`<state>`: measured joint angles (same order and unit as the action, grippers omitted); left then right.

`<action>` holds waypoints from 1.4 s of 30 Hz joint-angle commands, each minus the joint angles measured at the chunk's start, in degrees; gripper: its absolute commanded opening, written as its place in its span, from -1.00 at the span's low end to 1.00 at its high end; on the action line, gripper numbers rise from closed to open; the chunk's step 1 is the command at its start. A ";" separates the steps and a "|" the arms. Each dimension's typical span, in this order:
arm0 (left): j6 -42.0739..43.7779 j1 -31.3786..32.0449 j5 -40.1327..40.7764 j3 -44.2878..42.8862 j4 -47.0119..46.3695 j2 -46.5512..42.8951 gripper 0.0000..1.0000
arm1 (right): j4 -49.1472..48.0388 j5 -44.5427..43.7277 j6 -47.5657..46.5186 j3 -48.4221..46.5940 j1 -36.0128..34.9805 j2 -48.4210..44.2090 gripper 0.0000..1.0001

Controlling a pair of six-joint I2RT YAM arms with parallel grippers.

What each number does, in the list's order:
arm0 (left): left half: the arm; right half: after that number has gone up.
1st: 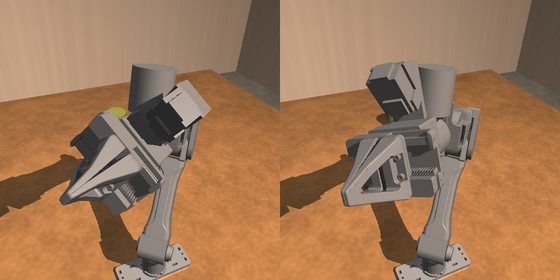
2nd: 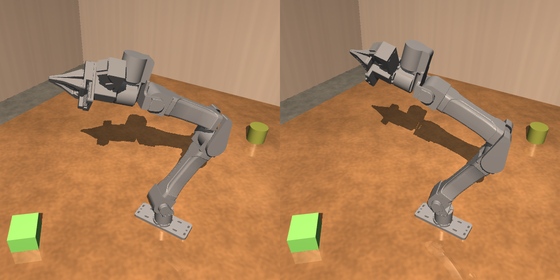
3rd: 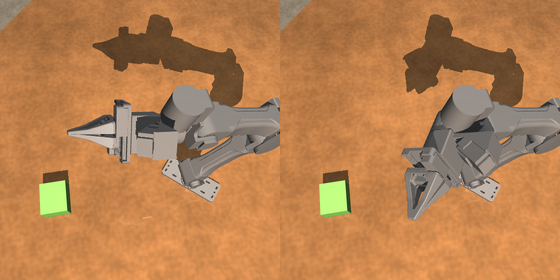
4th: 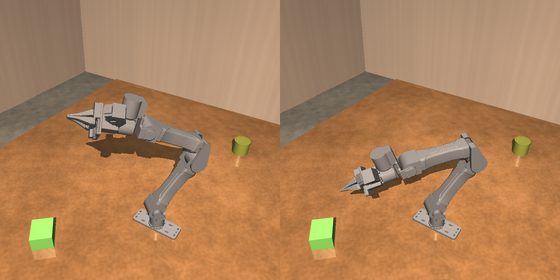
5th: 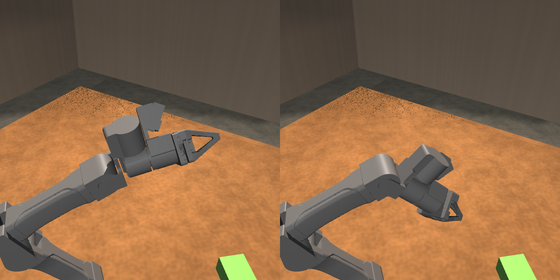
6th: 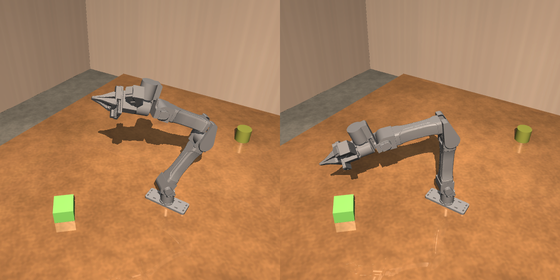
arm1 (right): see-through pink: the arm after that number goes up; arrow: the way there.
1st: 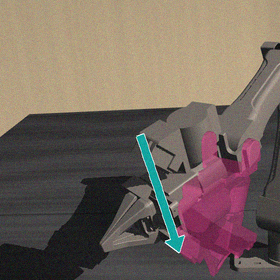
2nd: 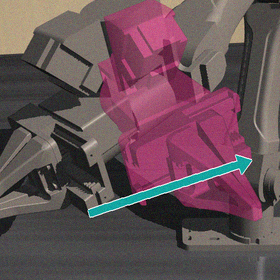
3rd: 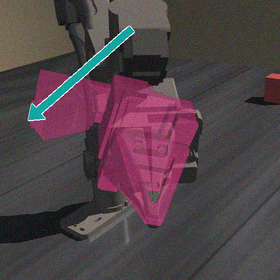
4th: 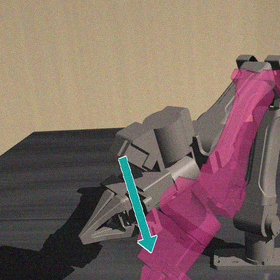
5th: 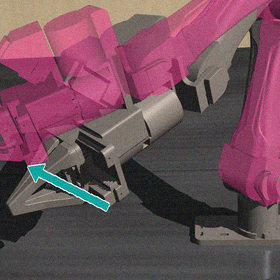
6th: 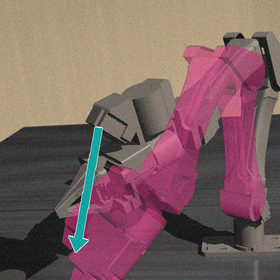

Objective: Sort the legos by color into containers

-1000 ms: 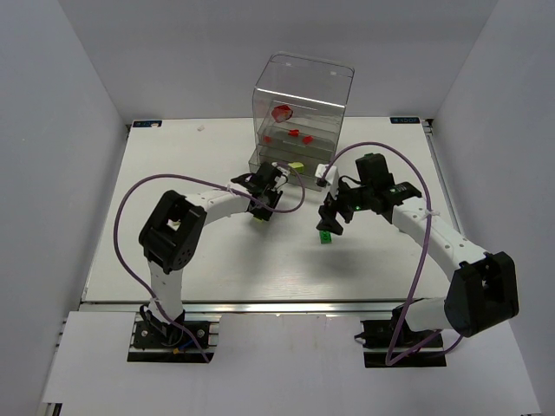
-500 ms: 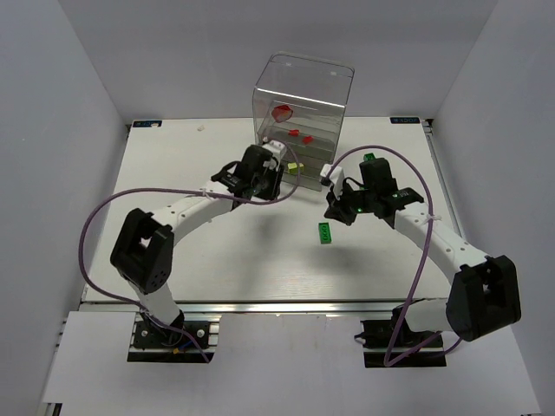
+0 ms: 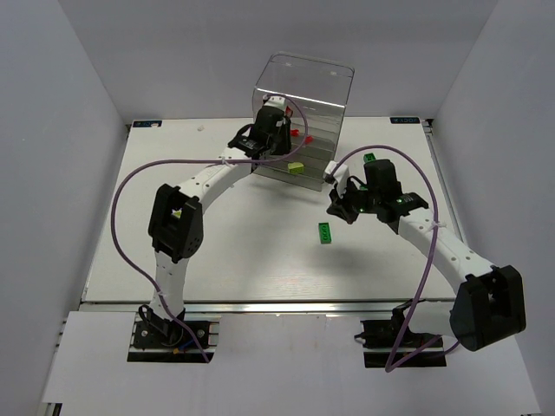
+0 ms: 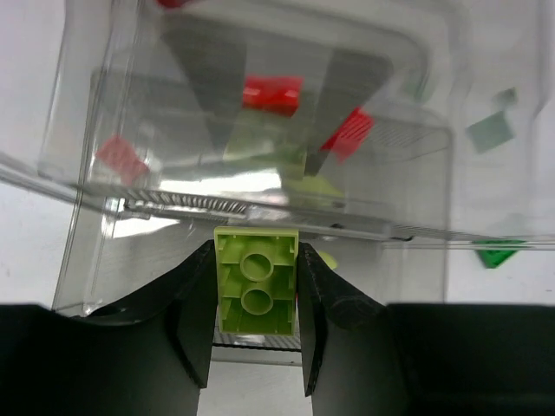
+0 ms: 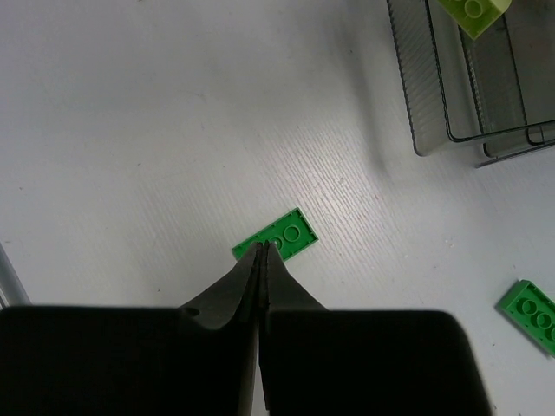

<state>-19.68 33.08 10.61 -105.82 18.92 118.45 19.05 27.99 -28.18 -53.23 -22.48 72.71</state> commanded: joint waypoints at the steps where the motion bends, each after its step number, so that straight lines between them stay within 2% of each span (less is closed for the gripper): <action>1: -2.64 -0.47 3.79 -1.50 2.80 -1.38 -0.35 | -2.44 -0.48 0.85 1.02 0.59 -1.78 -1.00; 4: -2.99 -0.47 4.59 0.00 2.01 -2.17 0.10 | -2.35 0.13 0.85 1.03 0.42 -1.69 -0.99; 5: -2.99 -0.47 4.85 0.61 1.91 -2.17 0.15 | -2.44 0.57 0.85 0.94 0.51 -1.69 -0.91; 6: -3.17 -0.47 4.86 0.70 1.91 -2.35 0.18 | -2.26 0.84 0.85 0.85 0.59 -1.43 -0.76; 7: -3.43 -1.00 4.86 0.70 1.91 -2.35 0.24 | -1.83 1.19 0.85 0.59 0.42 -1.43 -0.48; 10: -3.87 -1.00 4.42 0.88 1.48 -2.87 0.32 | -0.51 2.86 -0.29 -0.11 0.60 -0.81 -0.06; 13: -4.05 -1.53 4.07 1.06 1.21 -3.67 0.34 | 0.02 4.09 -1.08 -0.38 0.51 -0.73 0.10; 14: -4.31 -1.53 3.89 0.97 1.38 -4.02 0.28 | 0.55 4.53 -1.34 -0.64 0.59 -0.72 0.15; 15: -4.66 -1.53 3.19 1.40 1.47 -4.72 -0.10 | 0.55 4.88 -1.96 -0.73 0.33 -0.90 0.20; 17: -6.84 -2.14 3.36 3.07 2.09 -7.79 -0.72 | -0.23 5.15 -2.66 -0.47 0.42 -1.69 0.54; 18: -8.08 -2.14 3.80 6.03 3.13 -9.45 -1.00 | -1.20 5.23 -2.93 0.05 0.42 -2.13 0.78; 21: -15.19 -4.41 3.72 12.98 5.50 -17.88 -1.00 | -6.80 6.29 -2.41 3.13 0.42 -3.80 0.79; 22: -17.12 -5.04 3.37 18.32 6.39 -20.43 -1.00 | -8.75 6.55 -0.57 4.00 0.33 -4.06 0.79; 23: -21.41 -6.44 3.19 20.98 8.66 -25.15 -0.88 | -10.16 8.03 -0.29 4.71 0.42 -4.15 0.79; 24: -22.84 -7.15 3.19 23.62 9.46 -27.72 -0.88 | -9.91 9.18 -0.47 4.37 0.25 -3.80 0.79; 25: -24.16 -7.94 2.49 28.86 10.17 -30.27 -0.30 | -9.04 10.41 -1.60 3.67 0.16 -3.19 0.79; 26: -27.83 -8.81 2.48 31.26 11.31 -35.00 0.02 | -7.90 13.99 -2.48 2.71 -0.02 -2.49 0.79; 27: -29.69 -10.56 2.66 33.38 14.01 -37.39 0.19 | -5.19 15.33 -3.27 0.35 -0.37 -0.48 0.77; 28: -31.45 -11.54 2.83 37.49 15.35 -39.68 0.48 | -4.73 16.13 -3.45 -0.63 -0.63 0.58 0.49; 29: -35.12 -12.50 3.27 39.10 16.67 -41.62 0.61 | -4.55 15.79 -2.67 -1.51 -0.98 2.33 0.30; 30: -36.99 -13.56 3.88 40.68 19.72 -45.29 0.67 | -4.37 15.17 -2.06 -3.26 -1.33 3.31 0.09; 31: -37.96 -15.66 3.98 43.91 20.62 -46.72 0.71 | -3.07 14.56 -0.92 -4.33 -1.95 4.54 -0.28; 33: -40.87 -17.69 4.07 46.83 23.25 -49.44 0.78 | -0.78 14.46 -0.47 -7.48 -2.48 7.62 -0.40; 35: -41.40 -20.68 3.10 49.90 23.97 -49.46 0.80 | 0.72 14.73 0.58 -8.55 -2.92 9.55 -0.33; 36: -40.97 -21.56 2.75 50.36 24.32 -47.89 0.80 | 0.64 14.64 0.85 -8.73 -2.92 9.82 -0.16; 38: -39.04 -24.02 2.75 49.58 26.25 -44.82 0.82 | -0.49 13.76 1.72 -8.12 -3.71 9.38 -0.02; 39: -37.64 -24.64 3.27 48.87 27.13 -41.06 0.83 | -0.94 13.24 2.08 -7.94 -3.80 9.21 0.16; 42: -32.01 -26.49 4.59 45.01 29.77 -35.24 0.88 | -1.21 12.01 2.43 -7.32 -4.06 8.77 0.27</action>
<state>-55.72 7.86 14.17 -57.45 44.71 80.14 17.96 40.47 -27.09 -59.48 -26.04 82.70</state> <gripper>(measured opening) 0.932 0.627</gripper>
